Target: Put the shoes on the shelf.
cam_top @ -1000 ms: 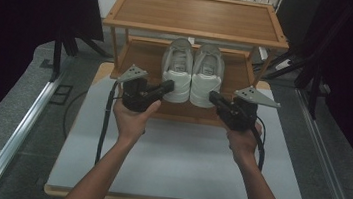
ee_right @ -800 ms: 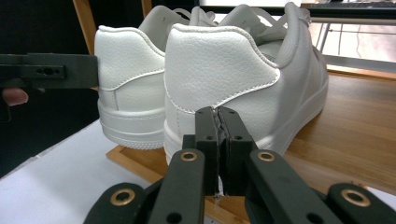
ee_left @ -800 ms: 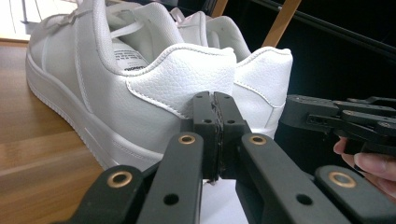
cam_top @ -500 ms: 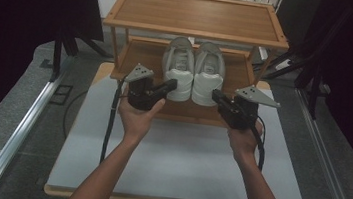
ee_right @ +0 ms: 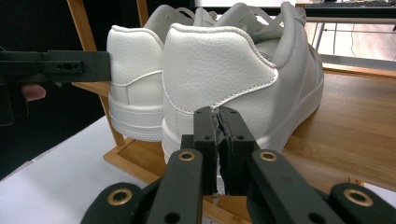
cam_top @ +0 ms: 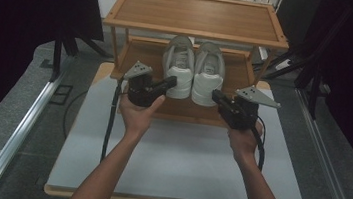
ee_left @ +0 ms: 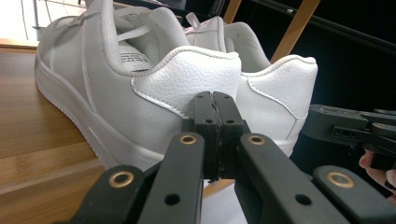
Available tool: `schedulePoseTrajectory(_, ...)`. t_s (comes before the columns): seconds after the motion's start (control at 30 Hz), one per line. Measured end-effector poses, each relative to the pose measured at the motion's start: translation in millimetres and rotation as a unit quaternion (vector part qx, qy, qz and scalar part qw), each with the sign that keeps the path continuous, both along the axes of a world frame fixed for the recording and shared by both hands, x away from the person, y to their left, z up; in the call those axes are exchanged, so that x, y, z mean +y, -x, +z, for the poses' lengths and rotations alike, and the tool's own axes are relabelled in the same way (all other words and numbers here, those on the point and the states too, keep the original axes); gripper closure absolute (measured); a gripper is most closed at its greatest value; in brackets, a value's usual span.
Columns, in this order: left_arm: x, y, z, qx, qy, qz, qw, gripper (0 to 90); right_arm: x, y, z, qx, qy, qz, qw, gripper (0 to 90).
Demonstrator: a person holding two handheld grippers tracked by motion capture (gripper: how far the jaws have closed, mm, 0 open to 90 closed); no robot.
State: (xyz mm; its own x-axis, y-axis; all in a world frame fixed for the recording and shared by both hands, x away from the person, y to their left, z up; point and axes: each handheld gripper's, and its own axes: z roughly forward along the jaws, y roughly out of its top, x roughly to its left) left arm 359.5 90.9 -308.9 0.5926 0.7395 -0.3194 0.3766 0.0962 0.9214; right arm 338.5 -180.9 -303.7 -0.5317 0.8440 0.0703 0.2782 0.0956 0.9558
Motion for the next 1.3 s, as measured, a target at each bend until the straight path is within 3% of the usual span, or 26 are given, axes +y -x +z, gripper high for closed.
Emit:
schedulePoseTrajectory(0.5, 1.1, -1.0, -0.5, 0.002, 0.009, -0.005, 0.9999, 88.1, 5.2, -12.7, -1.0, -0.001, -0.006, -0.015, 0.9999, 84.6)
schedulePoseTrajectory(0.87, 1.5, -3.4, 1.9, -0.003, 0.020, 0.006, 0.9998, 90.0, 3.6, -12.6, -0.9, 0.001, 0.000, -0.012, 0.9999, 84.6)
schedulePoseTrajectory(1.03, 0.5, -3.8, 4.2, -0.012, 0.008, 0.009, 0.9999, 90.0, 3.1, -12.8, -0.8, 0.002, -0.001, -0.012, 0.9999, 84.6)
schedulePoseTrajectory(1.17, 1.5, -2.9, 1.6, -0.011, 0.015, 0.008, 0.9998, 90.0, 2.8, -13.2, -1.0, 0.005, -0.001, -0.008, 1.0000, 84.6)
schedulePoseTrajectory(1.3, 1.5, -1.1, 3.1, -0.005, 0.019, 0.001, 0.9998, 84.1, 1.9, -12.7, -0.9, 0.006, -0.001, -0.008, 0.9999, 83.2)
